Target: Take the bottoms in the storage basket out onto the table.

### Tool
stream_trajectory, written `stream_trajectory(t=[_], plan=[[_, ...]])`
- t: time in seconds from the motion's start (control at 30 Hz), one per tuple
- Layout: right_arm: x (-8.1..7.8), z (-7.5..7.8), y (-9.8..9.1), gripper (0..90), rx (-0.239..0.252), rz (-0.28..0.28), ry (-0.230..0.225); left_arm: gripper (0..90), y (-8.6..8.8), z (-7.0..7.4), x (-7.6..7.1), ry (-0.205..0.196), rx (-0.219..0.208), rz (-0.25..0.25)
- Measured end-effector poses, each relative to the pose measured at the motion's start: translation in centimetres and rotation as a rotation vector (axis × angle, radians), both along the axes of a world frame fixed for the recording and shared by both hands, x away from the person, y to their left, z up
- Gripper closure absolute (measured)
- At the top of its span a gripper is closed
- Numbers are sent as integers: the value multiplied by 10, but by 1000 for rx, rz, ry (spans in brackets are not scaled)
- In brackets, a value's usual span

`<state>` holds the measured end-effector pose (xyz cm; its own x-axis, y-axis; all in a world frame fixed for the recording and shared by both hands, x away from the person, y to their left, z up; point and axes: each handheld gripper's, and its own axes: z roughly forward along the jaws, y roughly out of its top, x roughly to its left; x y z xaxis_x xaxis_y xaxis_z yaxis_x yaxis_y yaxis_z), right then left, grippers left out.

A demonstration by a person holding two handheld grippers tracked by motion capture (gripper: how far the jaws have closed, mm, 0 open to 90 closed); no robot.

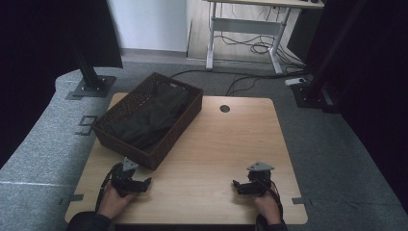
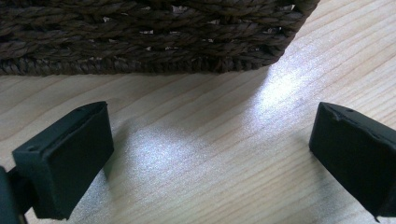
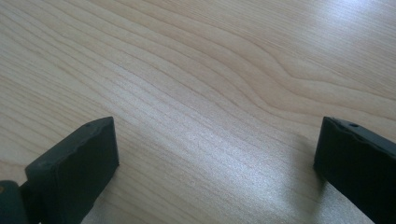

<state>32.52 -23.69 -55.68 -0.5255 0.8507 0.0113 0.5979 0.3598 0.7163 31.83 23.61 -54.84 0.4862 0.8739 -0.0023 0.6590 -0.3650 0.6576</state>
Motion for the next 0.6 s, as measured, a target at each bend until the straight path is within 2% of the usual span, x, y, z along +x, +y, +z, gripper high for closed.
stream_trajectory(t=[0.6], plan=[[0,0,0,0,-3,6,6,0,0,0,-1,0,0,4]])
